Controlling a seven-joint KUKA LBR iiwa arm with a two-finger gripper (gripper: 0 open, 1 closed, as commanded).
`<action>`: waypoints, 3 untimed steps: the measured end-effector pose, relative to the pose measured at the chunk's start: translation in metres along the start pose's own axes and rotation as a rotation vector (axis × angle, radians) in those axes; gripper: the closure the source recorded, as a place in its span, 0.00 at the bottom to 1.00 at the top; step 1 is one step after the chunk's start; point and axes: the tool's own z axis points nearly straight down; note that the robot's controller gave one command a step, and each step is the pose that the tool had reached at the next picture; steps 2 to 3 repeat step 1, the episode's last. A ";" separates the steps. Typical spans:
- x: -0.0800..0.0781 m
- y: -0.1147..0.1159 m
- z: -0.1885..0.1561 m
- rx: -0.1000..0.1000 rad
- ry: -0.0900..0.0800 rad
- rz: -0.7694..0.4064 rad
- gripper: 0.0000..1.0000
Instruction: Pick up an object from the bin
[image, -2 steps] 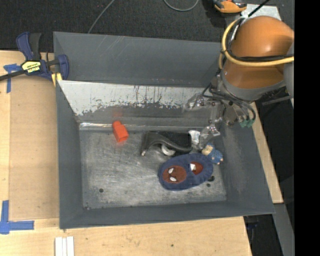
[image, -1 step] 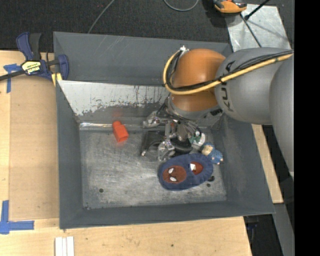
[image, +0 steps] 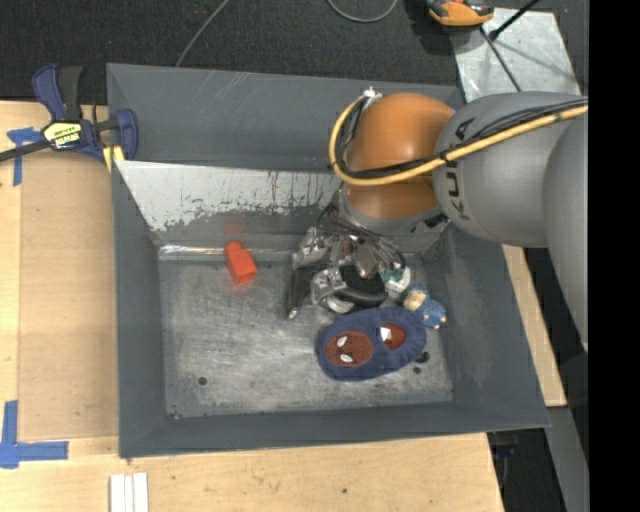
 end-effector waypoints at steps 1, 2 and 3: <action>0.008 0.002 -0.111 0.000 0.002 -0.035 1.00; 0.008 0.002 -0.111 0.000 0.002 -0.035 1.00; 0.008 0.002 -0.111 0.000 0.002 -0.035 1.00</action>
Offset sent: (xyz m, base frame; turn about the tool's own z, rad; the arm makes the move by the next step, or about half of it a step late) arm -0.0089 0.0003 0.1088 -0.0350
